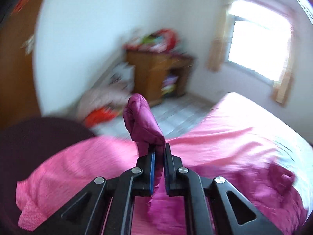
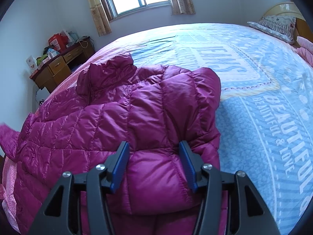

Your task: Fold large clothes

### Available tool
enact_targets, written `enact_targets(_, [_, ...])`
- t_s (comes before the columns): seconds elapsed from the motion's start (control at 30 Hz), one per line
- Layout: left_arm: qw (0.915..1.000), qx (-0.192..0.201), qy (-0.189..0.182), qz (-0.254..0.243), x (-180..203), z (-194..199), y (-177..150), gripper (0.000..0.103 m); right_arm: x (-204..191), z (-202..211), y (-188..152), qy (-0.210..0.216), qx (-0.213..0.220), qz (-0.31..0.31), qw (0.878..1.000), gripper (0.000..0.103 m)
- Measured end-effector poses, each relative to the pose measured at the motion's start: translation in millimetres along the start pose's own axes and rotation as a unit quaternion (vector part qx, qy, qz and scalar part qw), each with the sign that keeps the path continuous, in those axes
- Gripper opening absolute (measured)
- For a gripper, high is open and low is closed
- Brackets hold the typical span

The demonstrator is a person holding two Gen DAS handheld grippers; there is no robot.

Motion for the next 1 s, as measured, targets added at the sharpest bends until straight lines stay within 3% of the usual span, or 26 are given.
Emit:
enact_targets(0.13, [0.9899, 0.033, -0.111, -0.081, 90.4, 48.2, -10.3, 0.007, 1.1, 1.0, -0.5, 0.004, 0.001, -0.003, 1.0, 0.055])
enact_targets(0.23, [0.9735, 0.025, -0.187, -0.13, 154.7, 69.4, -36.9, 0.007, 1.2, 1.1, -0.5, 0.005, 0.002, -0.004, 1.0, 0.055])
enact_targets(0.3, [0.9629, 0.019, -0.216, -0.161, 182.1, 79.6, -58.8, 0.007, 1.7, 1.1, -0.7, 0.007, 0.003, -0.005, 1.0, 0.055])
enact_targets(0.47, [0.9343, -0.013, -0.255, -0.249, 237.7, 87.0, -133.1, 0.007, 3.1, 1.6, -1.0, 0.013, 0.005, -0.009, 1.0, 0.055])
enact_targets(0.6, [0.917, -0.049, -0.252, -0.305, 259.1, 79.6, -184.8, 0.007, 3.6, 1.9, -1.6, 0.016, 0.005, -0.012, 1.0, 0.055])
enact_targets(0.73, [0.9028, -0.087, -0.252, -0.337, 255.9, 77.4, -209.2, 0.008, 3.8, 1.8, -1.5, 0.016, 0.005, -0.012, 1.0, 0.055])
enact_targets(0.8, [0.9014, -0.113, -0.262, -0.326, 247.1, 77.0, -214.9, 0.01, 3.7, 1.9, -1.6, 0.016, 0.005, -0.012, 1.0, 0.056])
enact_targets(0.93, [0.9008, -0.166, -0.287, -0.281, 215.5, 79.1, -220.1, 0.052, 3.7, 2.2, -1.4, 0.028, 0.004, -0.014, 1.0, 0.061])
enact_targets(1.0, [0.9085, -0.161, -0.28, -0.265, 202.8, 84.5, -216.9, 0.065, 4.1, 3.8, -0.8, 0.041, 0.003, -0.017, 0.999, 0.066])
Point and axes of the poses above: each gripper's, at about its wrist camera, not at the fingertips, and z roughly against the way its jaws point, x to its right, y to its top, the point moved 3 cm from there along -z, roughly the way its jaws point, and after that the axes turned 3 degrees about -x, right-handed, at the moved point
